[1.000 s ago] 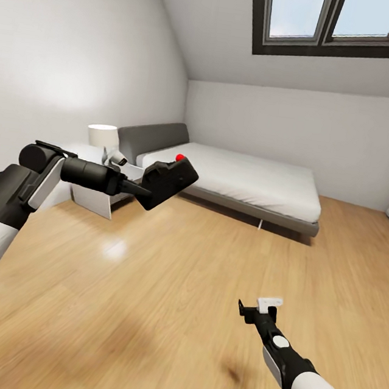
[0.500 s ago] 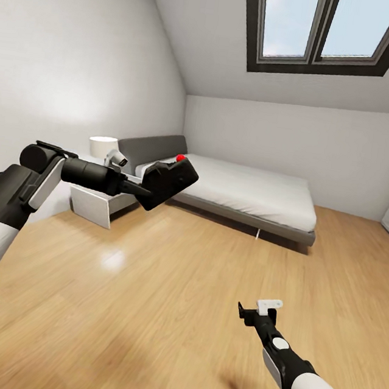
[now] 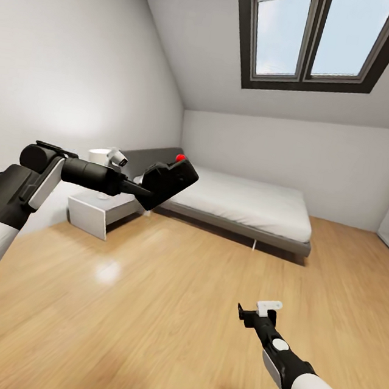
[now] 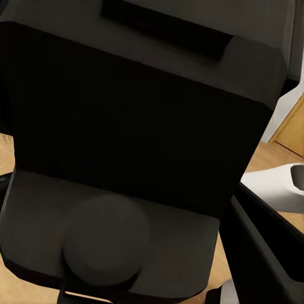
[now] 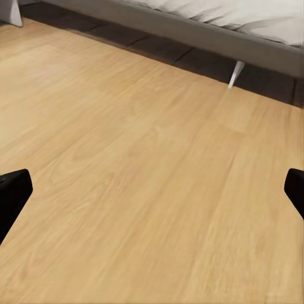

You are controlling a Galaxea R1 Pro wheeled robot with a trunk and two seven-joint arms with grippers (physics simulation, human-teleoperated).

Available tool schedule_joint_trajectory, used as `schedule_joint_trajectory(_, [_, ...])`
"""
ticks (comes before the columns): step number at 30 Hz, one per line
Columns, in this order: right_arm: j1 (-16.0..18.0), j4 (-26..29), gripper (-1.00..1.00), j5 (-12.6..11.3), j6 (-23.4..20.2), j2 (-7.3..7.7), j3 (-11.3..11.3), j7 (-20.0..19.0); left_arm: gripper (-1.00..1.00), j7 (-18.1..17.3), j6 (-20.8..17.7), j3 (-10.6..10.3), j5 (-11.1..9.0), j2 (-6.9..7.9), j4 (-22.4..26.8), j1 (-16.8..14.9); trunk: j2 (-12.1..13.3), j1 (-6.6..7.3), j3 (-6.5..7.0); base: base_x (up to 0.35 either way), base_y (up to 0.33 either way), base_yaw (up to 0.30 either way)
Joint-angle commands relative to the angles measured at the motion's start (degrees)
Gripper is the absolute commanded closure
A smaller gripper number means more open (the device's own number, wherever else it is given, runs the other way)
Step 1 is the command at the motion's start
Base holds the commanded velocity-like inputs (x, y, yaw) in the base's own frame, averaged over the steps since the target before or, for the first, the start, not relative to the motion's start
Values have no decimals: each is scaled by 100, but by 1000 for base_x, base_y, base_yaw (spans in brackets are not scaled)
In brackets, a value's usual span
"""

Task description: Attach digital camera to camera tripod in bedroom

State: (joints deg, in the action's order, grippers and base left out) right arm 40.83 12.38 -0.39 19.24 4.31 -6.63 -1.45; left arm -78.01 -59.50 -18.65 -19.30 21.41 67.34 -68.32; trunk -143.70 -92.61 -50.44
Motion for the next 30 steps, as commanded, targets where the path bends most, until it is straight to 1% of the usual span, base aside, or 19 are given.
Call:
schedule_joint_trajectory(1, [4, -6, -100, -5, 18, 2, -23, -5, 100, -13, -50, -13, -12, 5, -2, -6, 0, 3, 16, 24, -29, 0])
schedule_joint_trajectory(28, [4, -88, -100, 3, 27, -9, -23, -22, 100, -13, -50, -15, -12, 4, -2, -6, 36, 73, 615, 17, -2, 0])
schedule_joint_trajectory(30, [2, -91, -100, 3, 25, -9, -23, -22, 100, -13, -50, -15, -12, 4, -2, -6, 36, 73, 615, 1, 0, 0])
